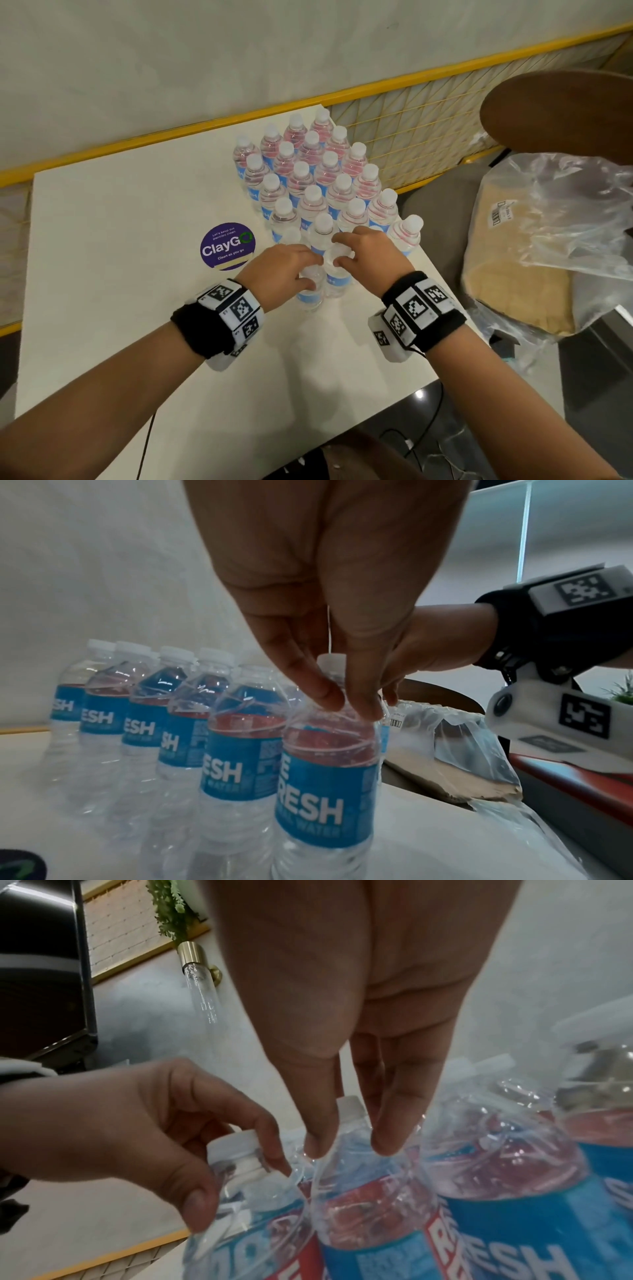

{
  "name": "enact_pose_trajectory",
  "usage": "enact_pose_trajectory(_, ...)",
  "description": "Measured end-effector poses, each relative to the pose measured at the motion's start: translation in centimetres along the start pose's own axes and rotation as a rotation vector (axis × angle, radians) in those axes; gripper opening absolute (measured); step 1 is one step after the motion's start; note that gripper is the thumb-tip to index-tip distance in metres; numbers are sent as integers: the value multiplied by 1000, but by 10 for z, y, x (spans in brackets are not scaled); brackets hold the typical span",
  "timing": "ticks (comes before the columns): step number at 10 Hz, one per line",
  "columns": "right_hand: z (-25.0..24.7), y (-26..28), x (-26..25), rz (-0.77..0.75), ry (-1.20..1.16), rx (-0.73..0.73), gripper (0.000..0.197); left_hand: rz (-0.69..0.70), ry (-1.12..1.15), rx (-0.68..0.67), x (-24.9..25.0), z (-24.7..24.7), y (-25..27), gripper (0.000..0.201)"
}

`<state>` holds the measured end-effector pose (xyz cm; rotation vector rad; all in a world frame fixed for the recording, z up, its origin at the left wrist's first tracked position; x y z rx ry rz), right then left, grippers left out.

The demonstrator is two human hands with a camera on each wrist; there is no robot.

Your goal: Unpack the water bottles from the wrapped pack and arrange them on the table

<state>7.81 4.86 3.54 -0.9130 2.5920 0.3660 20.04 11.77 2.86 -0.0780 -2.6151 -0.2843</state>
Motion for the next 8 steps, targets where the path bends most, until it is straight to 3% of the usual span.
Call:
enact_pose_trajectory(6, -2, 6, -8, 53, 14, -23, 42, -15, -5, -23, 6, -4, 4, 46)
enact_pose_trajectory(7, -4, 10, -7, 70, 19, -15, 51, -17, 18, -5, 4, -4, 9, 51)
enact_pose_trajectory(8, -13, 24, -5, 91, -44, 69, 52, -26, 68, 124, -4, -11, 26, 47)
Point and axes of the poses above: each hand's wrist, its own y-axis away from the middle knuckle, its own z-axis out of the palm, x = y × z, the point moved 6 cm from there along -y, towards the middle knuckle, and after that the axes turned 1 degree about x, right-handed, at the moved point
